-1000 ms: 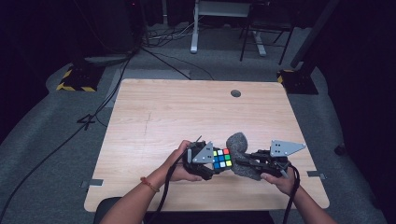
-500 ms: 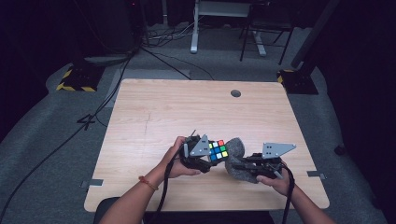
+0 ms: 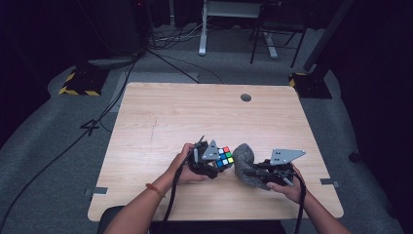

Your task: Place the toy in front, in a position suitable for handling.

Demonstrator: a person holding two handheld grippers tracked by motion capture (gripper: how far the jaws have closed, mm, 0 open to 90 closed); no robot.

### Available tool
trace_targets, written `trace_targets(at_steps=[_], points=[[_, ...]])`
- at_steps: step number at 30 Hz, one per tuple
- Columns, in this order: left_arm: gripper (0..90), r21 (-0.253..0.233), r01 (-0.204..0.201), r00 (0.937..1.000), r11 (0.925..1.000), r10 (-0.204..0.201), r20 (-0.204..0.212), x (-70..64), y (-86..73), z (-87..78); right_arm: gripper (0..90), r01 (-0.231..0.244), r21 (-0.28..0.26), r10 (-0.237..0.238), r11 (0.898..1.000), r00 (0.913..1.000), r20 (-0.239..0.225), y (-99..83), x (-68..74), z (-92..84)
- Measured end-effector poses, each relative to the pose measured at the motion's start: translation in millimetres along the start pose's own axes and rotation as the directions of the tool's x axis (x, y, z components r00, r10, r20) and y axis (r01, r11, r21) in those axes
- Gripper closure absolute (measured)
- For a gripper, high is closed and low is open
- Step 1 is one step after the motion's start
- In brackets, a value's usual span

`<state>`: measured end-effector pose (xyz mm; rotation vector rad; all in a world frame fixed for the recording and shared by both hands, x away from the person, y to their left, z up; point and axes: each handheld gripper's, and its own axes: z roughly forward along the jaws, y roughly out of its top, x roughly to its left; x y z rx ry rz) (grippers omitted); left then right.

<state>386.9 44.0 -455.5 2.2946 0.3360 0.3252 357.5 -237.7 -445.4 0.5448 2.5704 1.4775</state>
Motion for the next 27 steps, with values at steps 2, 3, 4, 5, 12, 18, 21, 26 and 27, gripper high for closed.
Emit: trace_targets(at_steps=[2,3,4,5,12,18,21,26,27], points=[[33.4,0.019,0.008,1.0,0.9998,-0.008,-0.003,2.1,-3.7,4.6,75.5,-0.009,0.04,0.007,0.999,0.9994,0.033,-3.0,-3.0,3.1],[33.4,0.026,0.019,0.9998,0.9995,-0.019,-0.002,3.0,-5.3,6.0,74.9,-0.007,0.058,0.004,0.998,0.999,0.046,-4.3,-4.5,4.1],[33.4,0.033,0.03,0.9995,0.999,-0.03,0.002,4.2,-7.3,7.1,74.4,-0.011,0.075,0.006,0.997,0.9983,0.059,-6.3,-6.7,5.2],[33.3,0.038,0.033,0.9994,0.9987,-0.033,0.005,4.5,-8.7,8.0,73.5,-0.026,0.086,0.02,0.996,0.9973,0.071,-8.8,-10.0,5.7],[32.9,0.079,0.056,0.9982,0.9953,-0.057,0.016,4.0,-18.5,12.9,58.6,-0.099,0.143,0.074,0.985,0.983,0.168,-17.3,-25.9,4.9],[29.8,0.104,0.069,0.9971,0.9922,-0.072,0.026,3.9,-23.5,8.8,41.9,-0.121,0.137,0.089,0.983,0.9718,0.219,-17.2,-29.5,1.4],[24.9,0.125,0.066,0.9973,0.9899,-0.07,0.024,0.5,-25.8,4.5,34.4,-0.105,0.13,0.07,0.986,0.9657,0.25,-14.5,-28.1,-1.8],[25.2,0.14,0.072,0.9962,0.9876,-0.078,0.039,-7.7,-33.4,-6.9,31.9,-0.07,0.111,0.033,0.991,0.9515,0.306,-7.7,-22.7,-7.6],[26.3,0.142,0.071,0.9963,0.9873,-0.077,0.037,-10.0,-35.6,-9.4,32.0,-0.06,0.108,0.024,0.992,0.9502,0.311,-6.2,-21.3,-8.7]])
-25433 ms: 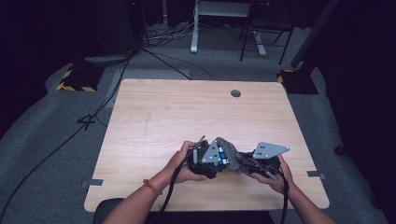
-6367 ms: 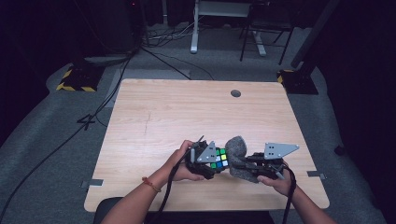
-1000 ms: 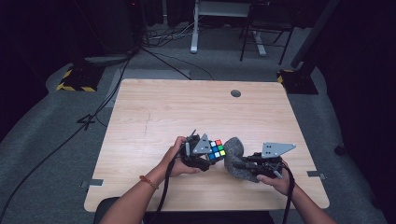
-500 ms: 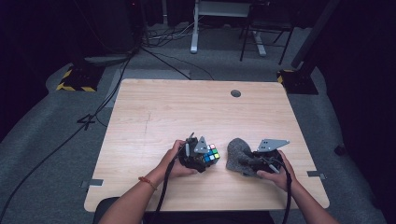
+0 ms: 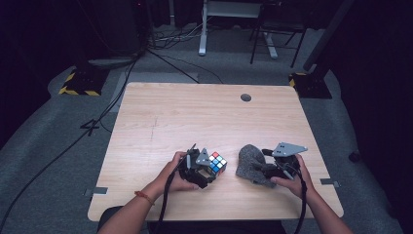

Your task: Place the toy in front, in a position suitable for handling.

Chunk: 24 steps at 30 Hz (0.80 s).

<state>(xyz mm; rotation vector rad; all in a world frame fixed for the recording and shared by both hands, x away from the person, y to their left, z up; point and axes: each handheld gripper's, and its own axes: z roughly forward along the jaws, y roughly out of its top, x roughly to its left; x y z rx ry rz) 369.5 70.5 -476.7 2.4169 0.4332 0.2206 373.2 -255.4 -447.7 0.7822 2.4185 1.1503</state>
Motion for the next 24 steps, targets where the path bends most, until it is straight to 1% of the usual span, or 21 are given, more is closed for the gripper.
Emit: trace_targets(at_steps=[2,3,5,6,7,9,11,13,14,15,17,21,24], points=[[26.6,0.008,-0.004,0.9999,1.0,0.004,0.011,-4.2,-4.6,-3.7,32.3,0.012,-0.014,-0.012,1.0,0.9999,0.003,2.0,2.4,-2.5],[27.1,0.007,-0.014,0.9998,0.9999,0.014,0.015,-6.0,-6.3,-5.0,32.4,0.024,-0.018,-0.024,1.0,0.9997,0.006,3.0,3.7,-2.9],[28.2,0.002,-0.019,0.9996,0.9998,0.019,0.023,-8.0,-9.0,-7.4,32.7,0.032,-0.024,-0.033,0.999,0.9994,-0.01,4.7,7.2,-2.8],[28.1,0.0,-0.02,0.9995,0.9998,0.02,0.023,-8.2,-9.5,-8.2,32.7,0.044,-0.025,-0.044,0.999,0.9989,-0.016,5.5,9.1,-2.1],[27.8,-0.004,-0.021,0.9997,0.9998,0.021,0.015,-7.8,-9.7,-8.9,32.8,0.053,-0.024,-0.054,0.998,0.9984,-0.02,6.1,10.6,-1.4],[26.1,-0.016,-0.021,0.9997,0.9997,0.021,0.009,-4.5,-10.0,-10.8,33.3,0.076,-0.022,-0.077,0.997,0.9963,-0.04,7.7,15.4,1.1],[22.7,-0.033,-0.019,0.9998,0.9993,0.019,-0.001,1.6,-10.5,-10.5,34.7,0.094,-0.017,-0.094,0.995,0.994,-0.055,9.0,19.1,4.1],[19.2,-0.023,0.002,1.0,0.9997,-0.002,0.007,8.8,-8.6,-7.2,35.9,0.109,-0.015,-0.109,0.994,0.9922,-0.06,10.2,22.6,7.1],[16.2,-0.022,0.007,0.9999,0.9997,-0.007,-0.009,10.9,-6.5,-5.4,36.4,0.113,-0.011,-0.113,0.994,0.9915,-0.064,10.8,23.8,9.0],[15.7,-0.025,0.002,0.9999,0.9997,-0.002,-0.016,12.1,-4.1,-4.4,37.0,0.115,-0.004,-0.115,0.993,0.9912,-0.066,11.3,25.1,10.9],[15.4,-0.025,-0.026,0.9996,0.9993,0.026,-0.011,13.8,1.5,-2.2,39.4,0.125,0.005,-0.124,0.992,0.9897,-0.072,12.0,27.7,14.5],[15.6,-0.029,-0.056,0.9982,0.998,0.055,-0.022,17.2,11.5,2.2,41.1,0.131,0.019,-0.129,0.991,0.9885,-0.079,13.4,31.5,19.9],[15.2,-0.037,-0.067,0.9977,0.9971,0.067,0.011,21.6,16.7,5.7,41.4,0.136,0.031,-0.132,0.99,0.9863,-0.099,13.6,33.7,24.0]])
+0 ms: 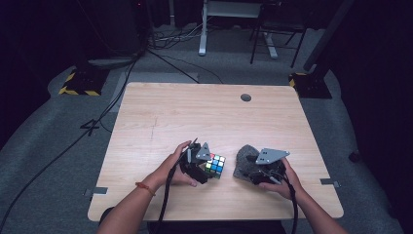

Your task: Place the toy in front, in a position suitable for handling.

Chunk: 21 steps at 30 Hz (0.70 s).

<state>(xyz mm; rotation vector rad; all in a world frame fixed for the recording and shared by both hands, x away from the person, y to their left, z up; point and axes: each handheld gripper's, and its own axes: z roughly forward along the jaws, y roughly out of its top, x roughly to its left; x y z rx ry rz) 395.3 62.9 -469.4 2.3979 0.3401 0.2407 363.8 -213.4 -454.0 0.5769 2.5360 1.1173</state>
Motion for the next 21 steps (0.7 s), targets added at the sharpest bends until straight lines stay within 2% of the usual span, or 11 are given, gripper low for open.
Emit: trace_targets(at_steps=[5,8,11,13,15,17,21], points=[[15.3,-0.019,-0.024,0.9988,0.9995,0.025,0.041,3.6,5.6,8.2,41.2,0.011,0.018,-0.011,1.0,0.9999,-0.011,2.3,1.4,4.5],[16.5,-0.002,-0.038,0.9973,0.9993,0.038,0.062,0.1,8.2,14.2,41.3,0.013,0.02,-0.012,1.0,0.9997,-0.019,3.1,1.4,6.5],[23.6,-0.011,-0.035,0.9952,0.9993,0.036,0.091,-2.2,9.6,12.2,41.1,0.018,0.02,-0.017,1.0,0.9995,-0.027,3.1,1.6,6.8],[31.0,-0.014,-0.034,0.995,0.9993,0.035,0.093,-5.8,10.4,11.0,40.8,0.022,0.021,-0.022,1.0,0.9994,-0.028,3.6,2.3,6.4],[31.5,0.009,-0.075,0.9958,0.9972,0.074,0.053,-15.5,11.4,11.6,40.7,0.028,0.019,-0.027,0.999,0.9989,-0.038,4.1,4.1,5.7],[31.5,0.009,-0.089,0.9925,0.996,0.088,0.086,-20.4,11.7,10.2,40.0,0.045,0.029,-0.043,0.999,0.9976,-0.054,4.9,8.1,5.7],[32.2,0.012,-0.107,0.9877,0.9942,0.105,0.116,-28.2,11.2,7.3,40.7,0.079,0.048,-0.076,0.996,0.9952,-0.061,6.8,14.2,7.1]])
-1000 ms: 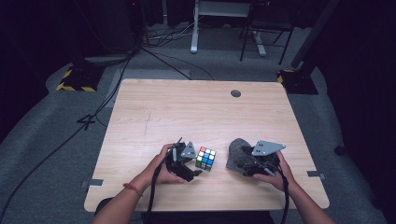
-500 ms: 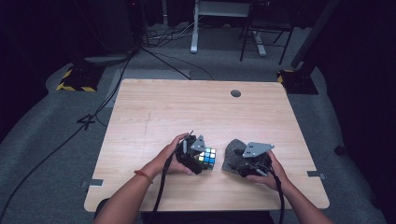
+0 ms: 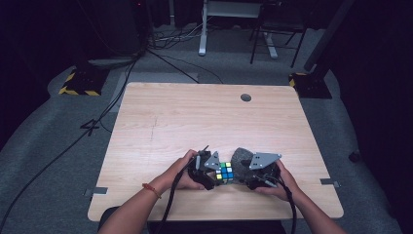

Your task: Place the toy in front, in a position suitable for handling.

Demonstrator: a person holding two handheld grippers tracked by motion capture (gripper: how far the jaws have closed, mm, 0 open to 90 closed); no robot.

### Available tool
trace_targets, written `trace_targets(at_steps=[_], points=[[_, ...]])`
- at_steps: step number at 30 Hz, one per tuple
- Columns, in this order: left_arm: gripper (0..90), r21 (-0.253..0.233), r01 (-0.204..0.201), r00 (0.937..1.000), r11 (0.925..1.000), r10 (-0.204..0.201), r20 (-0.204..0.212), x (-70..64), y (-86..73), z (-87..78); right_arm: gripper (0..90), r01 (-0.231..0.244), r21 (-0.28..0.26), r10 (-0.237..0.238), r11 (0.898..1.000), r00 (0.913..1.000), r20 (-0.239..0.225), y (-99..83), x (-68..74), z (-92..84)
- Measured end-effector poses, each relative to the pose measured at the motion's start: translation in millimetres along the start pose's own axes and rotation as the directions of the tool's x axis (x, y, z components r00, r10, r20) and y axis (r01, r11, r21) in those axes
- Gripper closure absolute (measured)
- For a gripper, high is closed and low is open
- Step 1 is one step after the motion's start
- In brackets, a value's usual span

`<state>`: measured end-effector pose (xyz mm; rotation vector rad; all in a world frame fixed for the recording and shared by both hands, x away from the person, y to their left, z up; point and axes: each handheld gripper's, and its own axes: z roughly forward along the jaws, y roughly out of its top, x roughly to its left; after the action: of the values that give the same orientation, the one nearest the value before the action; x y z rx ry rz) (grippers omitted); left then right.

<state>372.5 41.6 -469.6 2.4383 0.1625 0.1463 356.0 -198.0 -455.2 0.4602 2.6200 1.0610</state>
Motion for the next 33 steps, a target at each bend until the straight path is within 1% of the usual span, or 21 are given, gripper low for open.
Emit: trace_targets(at_steps=[3,6,8,10,11,13,14,15,19,20,21,22,23,24,25,26,27,28,30,31,33], points=[[32.2,-0.009,0.0,1.0,1.0,0.0,0.004,-5.8,-1.7,-1.0,40.1,0.012,0.016,-0.011,1.0,0.9999,-0.011,0.1,2.1,2.1],[32.2,-0.006,-0.002,0.9999,1.0,0.002,0.015,-10.8,-2.3,-2.3,39.5,0.034,0.025,-0.033,0.999,0.9988,-0.037,1.1,6.1,3.2],[31.8,-0.011,0.0,0.9998,0.9999,0.0,0.022,-11.5,-2.6,-2.0,38.8,0.056,0.039,-0.055,0.998,0.998,-0.03,2.8,9.3,3.8],[29.3,0.009,0.01,0.9997,0.9999,-0.011,0.024,-10.9,-2.1,0.1,38.1,0.068,0.039,-0.066,0.997,0.9971,-0.037,4.1,11.1,4.4],[27.5,0.018,0.015,0.9997,0.9997,-0.015,0.021,-10.9,-2.0,2.8,37.8,0.067,0.039,-0.066,0.997,0.9971,-0.037,4.7,11.6,5.0],[26.2,0.043,0.016,0.9994,0.999,-0.017,0.03,-10.1,-1.2,8.5,37.8,0.065,0.039,-0.064,0.997,0.9972,-0.038,6.2,13.0,5.8],[25.9,0.045,0.019,0.9992,0.9988,-0.021,0.034,-10.4,-1.2,10.3,37.9,0.067,0.04,-0.065,0.997,0.9973,-0.034,6.8,13.5,6.3],[26.9,0.052,0.011,0.9993,0.9986,-0.013,0.034,-10.5,-0.6,11.9,38.3,0.068,0.042,-0.067,0.997,0.9973,-0.031,6.9,13.7,6.6],[24.7,0.05,0.01,0.9992,0.9987,-0.012,0.038,-9.2,1.5,16.5,40.9,0.056,0.057,-0.055,0.997,0.9984,-0.015,6.7,12.7,9.6],[21.6,0.053,0.011,0.9993,0.9985,-0.013,0.035,-8.5,1.5,17.6,41.2,0.055,0.063,-0.054,0.997,0.9985,-0.013,6.3,11.9,10.7],[18.6,0.061,0.018,0.9993,0.998,-0.02,0.031,-7.5,1.3,18.7,41.3,0.048,0.062,-0.047,0.997,0.9988,-0.012,6.2,11.4,11.2],[17.3,0.058,0.021,0.9993,0.9981,-0.022,0.03,-5.6,0.7,19.2,41.3,0.043,0.064,-0.042,0.997,0.999,-0.011,5.9,10.5,11.6],[17.0,0.054,0.033,0.9986,0.998,-0.035,0.039,-4.6,-0.1,18.5,41.3,0.037,0.062,-0.036,0.997,0.9993,-0.011,5.9,10.3,11.9],[17.2,0.047,0.028,0.9986,0.9985,-0.03,0.043,-4.0,-0.3,17.2,41.3,0.037,0.061,-0.037,0.997,0.9993,-0.012,5.9,9.9,11.9],[19.4,0.038,0.025,0.9985,0.999,-0.027,0.047,-4.7,-0.4,16.3,40.8,0.04,0.06,-0.039,0.997,0.9992,-0.012,6.0,9.7,12.0],[23.3,0.028,0.016,0.9983,0.9995,-0.017,0.056,-5.7,0.0,14.0,40.6,0.04,0.056,-0.039,0.998,0.9991,-0.015,6.1,9.7,12.0],[28.8,0.025,0.01,0.9984,0.9996,-0.012,0.056,-7.2,0.8,11.4,40.6,0.033,0.05,-0.032,0.998,0.9994,-0.016,6.3,9.8,11.9],[29.8,0.027,0.006,0.9987,0.9996,-0.007,0.05,-8.5,1.7,9.6,40.5,0.029,0.048,-0.028,0.998,0.9994,-0.022,6.5,9.6,11.5],[30.6,0.028,-0.007,0.9987,0.9996,0.006,0.05,-9.5,1.7,8.4,40.5,0.025,0.039,-0.024,0.999,0.9992,-0.032,7.0,9.1,10.5],[30.7,0.031,-0.002,0.9985,0.9995,0.0,0.055,-10.2,1.4,8.3,40.7,0.02,0.033,-0.018,0.999,0.9992,-0.036,7.4,9.5,9.6],[30.7,0.027,-0.007,0.9986,0.9996,0.006,0.052,-11.1,1.8,8.4,41.3,0.024,0.029,-0.023,0.999,0.999,-0.038,8.5,10.9,8.3]])
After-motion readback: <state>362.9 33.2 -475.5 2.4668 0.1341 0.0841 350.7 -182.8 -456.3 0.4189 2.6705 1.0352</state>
